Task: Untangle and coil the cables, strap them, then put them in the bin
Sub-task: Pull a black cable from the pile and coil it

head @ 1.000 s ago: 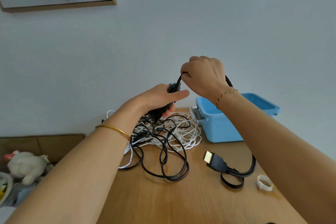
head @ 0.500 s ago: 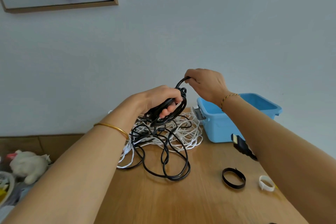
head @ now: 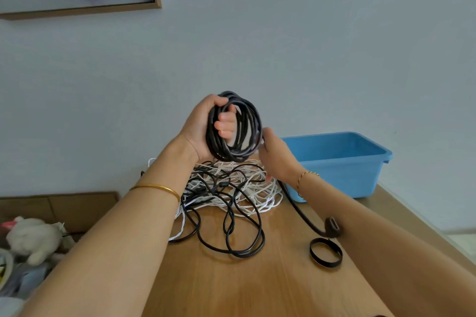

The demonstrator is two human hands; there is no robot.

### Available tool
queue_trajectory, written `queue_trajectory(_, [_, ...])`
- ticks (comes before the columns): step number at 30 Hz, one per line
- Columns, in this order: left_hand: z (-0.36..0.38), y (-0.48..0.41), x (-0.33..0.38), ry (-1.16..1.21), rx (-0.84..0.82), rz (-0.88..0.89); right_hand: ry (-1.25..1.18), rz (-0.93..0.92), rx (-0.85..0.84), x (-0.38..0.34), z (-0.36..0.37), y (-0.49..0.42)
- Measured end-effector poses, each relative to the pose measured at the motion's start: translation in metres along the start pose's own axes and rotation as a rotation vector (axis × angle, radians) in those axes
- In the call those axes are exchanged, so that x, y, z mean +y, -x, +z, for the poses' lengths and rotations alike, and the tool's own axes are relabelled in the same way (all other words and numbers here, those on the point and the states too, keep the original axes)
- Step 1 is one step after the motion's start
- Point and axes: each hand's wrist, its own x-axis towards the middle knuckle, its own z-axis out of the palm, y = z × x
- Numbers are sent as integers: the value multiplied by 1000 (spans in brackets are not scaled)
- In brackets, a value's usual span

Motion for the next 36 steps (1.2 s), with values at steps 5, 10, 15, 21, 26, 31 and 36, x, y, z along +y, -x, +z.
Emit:
queue_trajectory(5, [-4, -10, 12, 16, 351, 291, 194, 20, -233, -6, 19, 16])
queue_trajectory(10, [-7, -16, 0, -177, 593, 453, 324, -35, -458, -37, 19, 29])
queue_trajectory(15, [-12, -20, -17, -540, 694, 517, 307, -29, -619, -61, 12, 34])
queue_trajectory(21, [-10, -18, -25, -773, 612, 518, -794, 219, -587, -58, -13, 39])
queue_trajectory(26, [-13, -20, -28, -990, 546, 506, -1175, 101, -559, -44, -15, 40])
queue_trajectory(31, [-25, -19, -30, -947, 406, 379, -1319, -1, -406, -41, -21, 38])
queue_trajectory(36, [-7, -2, -40, -884, 288, 136, -1280, 208, -194, -41, -24, 24])
